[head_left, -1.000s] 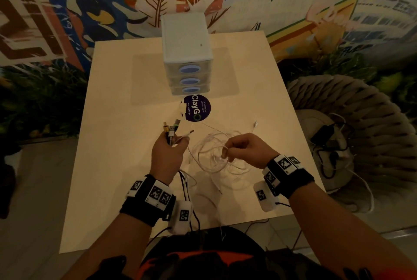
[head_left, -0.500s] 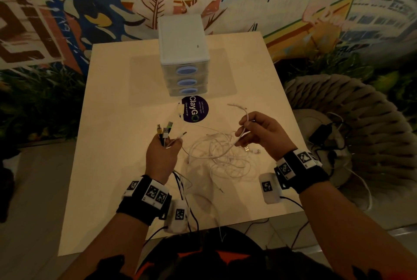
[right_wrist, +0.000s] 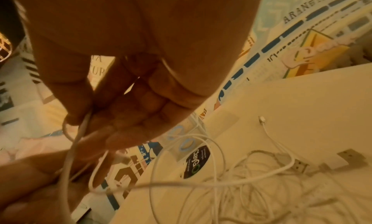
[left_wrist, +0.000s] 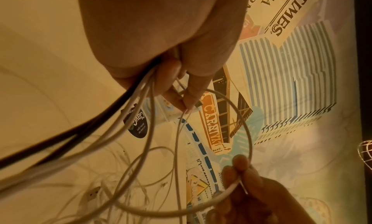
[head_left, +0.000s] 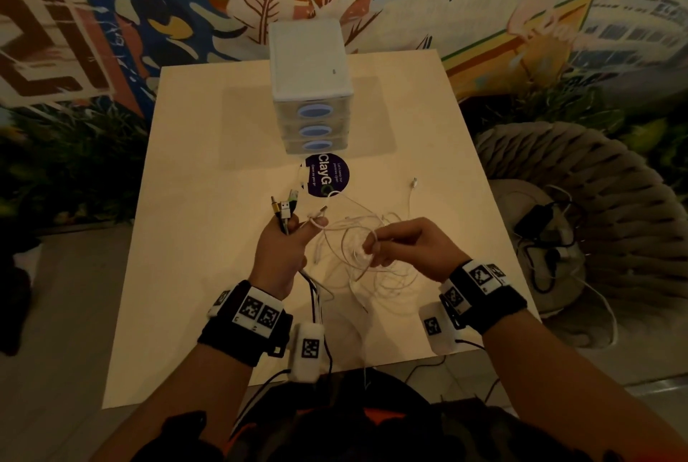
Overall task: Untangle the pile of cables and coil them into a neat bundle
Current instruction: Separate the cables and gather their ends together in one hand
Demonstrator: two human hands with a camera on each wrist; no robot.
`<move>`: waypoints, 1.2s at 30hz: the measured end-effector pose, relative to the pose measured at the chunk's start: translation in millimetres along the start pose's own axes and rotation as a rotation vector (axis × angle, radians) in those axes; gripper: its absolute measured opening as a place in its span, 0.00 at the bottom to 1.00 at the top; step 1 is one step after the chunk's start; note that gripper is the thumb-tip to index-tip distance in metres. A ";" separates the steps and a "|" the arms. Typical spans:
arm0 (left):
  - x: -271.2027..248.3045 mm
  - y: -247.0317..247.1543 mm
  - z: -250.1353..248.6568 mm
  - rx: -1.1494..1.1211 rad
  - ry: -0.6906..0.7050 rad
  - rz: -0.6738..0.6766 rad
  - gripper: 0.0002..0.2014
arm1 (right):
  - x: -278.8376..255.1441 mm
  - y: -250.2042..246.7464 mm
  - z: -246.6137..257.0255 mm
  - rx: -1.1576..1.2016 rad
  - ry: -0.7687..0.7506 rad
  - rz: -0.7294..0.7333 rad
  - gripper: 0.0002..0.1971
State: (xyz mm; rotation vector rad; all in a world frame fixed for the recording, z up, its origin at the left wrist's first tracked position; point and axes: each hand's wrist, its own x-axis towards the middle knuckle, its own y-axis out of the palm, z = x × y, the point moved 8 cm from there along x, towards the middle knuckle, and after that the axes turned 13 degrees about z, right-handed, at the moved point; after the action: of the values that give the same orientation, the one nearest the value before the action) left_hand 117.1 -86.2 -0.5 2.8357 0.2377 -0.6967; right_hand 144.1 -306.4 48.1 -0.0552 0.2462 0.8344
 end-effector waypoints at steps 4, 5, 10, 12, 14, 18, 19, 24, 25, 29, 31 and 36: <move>-2.0 -2.2 0.8 -0.029 -0.018 -0.020 0.25 | -4.1 -10.3 14.8 0.054 -0.063 -0.009 0.09; -2.5 -0.7 0.3 -0.044 -0.023 -0.017 0.25 | -5.1 -9.3 17.4 0.049 -0.052 0.020 0.09; -3.2 6.0 -4.9 -0.095 -0.008 0.006 0.26 | -5.5 15.3 5.3 -0.258 0.153 0.240 0.09; -4.8 9.0 -7.6 -0.109 0.007 0.021 0.26 | -2.9 25.5 -14.7 -0.491 0.280 0.328 0.08; -6.1 11.9 -8.6 -0.127 0.010 0.043 0.26 | -0.1 35.7 -30.9 -0.680 0.362 0.391 0.09; -8.5 13.9 -7.9 -0.155 -0.006 0.062 0.26 | 6.0 45.3 -47.3 -0.878 0.438 0.386 0.11; -9.0 14.3 -8.2 -0.168 -0.008 0.068 0.26 | 7.0 45.4 -51.3 -0.908 0.459 0.378 0.12; -10.9 14.7 -15.2 -0.227 0.016 0.115 0.25 | 10.1 39.0 -60.9 -0.950 0.497 0.282 0.12; -11.2 14.5 -16.5 -0.229 0.021 0.126 0.25 | 10.6 34.3 -61.2 -0.943 0.494 0.241 0.12; -13.5 9.4 -20.4 -0.178 0.022 0.108 0.24 | 11.5 15.7 -50.5 -0.842 0.419 0.079 0.10; -14.1 9.8 -23.3 -0.127 0.024 0.126 0.21 | 9.6 6.2 -45.4 -0.729 0.385 -0.004 0.08; -14.4 13.2 -24.3 0.095 0.020 0.184 0.16 | 6.6 -12.7 -35.5 -0.335 0.271 -0.179 0.07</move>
State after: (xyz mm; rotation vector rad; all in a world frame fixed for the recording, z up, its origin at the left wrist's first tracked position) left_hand 117.8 -94.6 29.5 2.9069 -0.0551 -0.6572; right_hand 150.8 -315.3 11.5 -0.4996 0.3487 0.6815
